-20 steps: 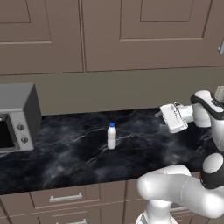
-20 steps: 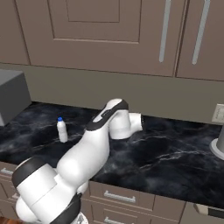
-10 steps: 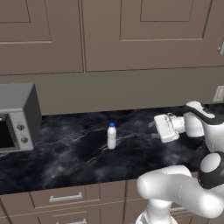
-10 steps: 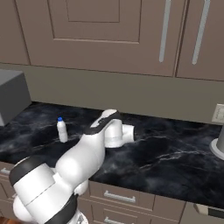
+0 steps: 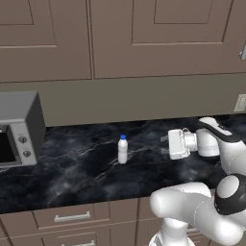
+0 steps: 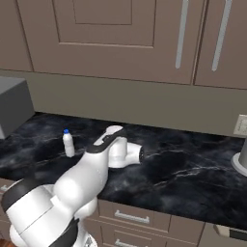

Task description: Take the bottled waters from the counter and place them in the freezer to freeze. Close the freezer door after placing the bottles.

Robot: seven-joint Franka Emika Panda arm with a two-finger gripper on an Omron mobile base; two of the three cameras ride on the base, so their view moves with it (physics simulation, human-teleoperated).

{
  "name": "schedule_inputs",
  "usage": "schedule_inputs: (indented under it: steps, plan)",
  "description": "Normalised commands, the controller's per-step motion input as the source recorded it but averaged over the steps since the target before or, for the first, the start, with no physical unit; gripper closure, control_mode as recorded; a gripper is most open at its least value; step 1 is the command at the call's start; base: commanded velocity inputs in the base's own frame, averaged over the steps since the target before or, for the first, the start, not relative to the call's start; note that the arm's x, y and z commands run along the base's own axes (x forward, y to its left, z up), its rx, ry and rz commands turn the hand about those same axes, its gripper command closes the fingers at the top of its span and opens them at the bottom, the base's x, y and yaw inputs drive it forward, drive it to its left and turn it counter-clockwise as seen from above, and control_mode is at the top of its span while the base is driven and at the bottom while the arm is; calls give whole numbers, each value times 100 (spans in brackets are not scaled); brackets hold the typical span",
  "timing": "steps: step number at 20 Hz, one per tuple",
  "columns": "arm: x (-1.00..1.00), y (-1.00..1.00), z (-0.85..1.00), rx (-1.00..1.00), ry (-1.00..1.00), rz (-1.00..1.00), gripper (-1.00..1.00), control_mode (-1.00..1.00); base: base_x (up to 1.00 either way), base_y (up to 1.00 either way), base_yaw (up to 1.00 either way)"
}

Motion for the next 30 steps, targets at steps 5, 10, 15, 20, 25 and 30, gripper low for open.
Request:
schedule_inputs:
  steps: [5,10,15,20,25,30]
  plan:
    - [33,0,-3,0,0,-3,-100,-100,0,0,0]
    - [14,12,-13,0,4,0,-100,-100,0,0,0]
    - [4,28,-15,0,8,2,-100,-100,0,0,0]
    - [19,22,0,0,3,0,-100,-100,0,0,0]
    - [2,23,0,0,0,2,-100,-100,0,0,0]
    - [0,29,0,0,0,4,-100,-100,0,0,0]
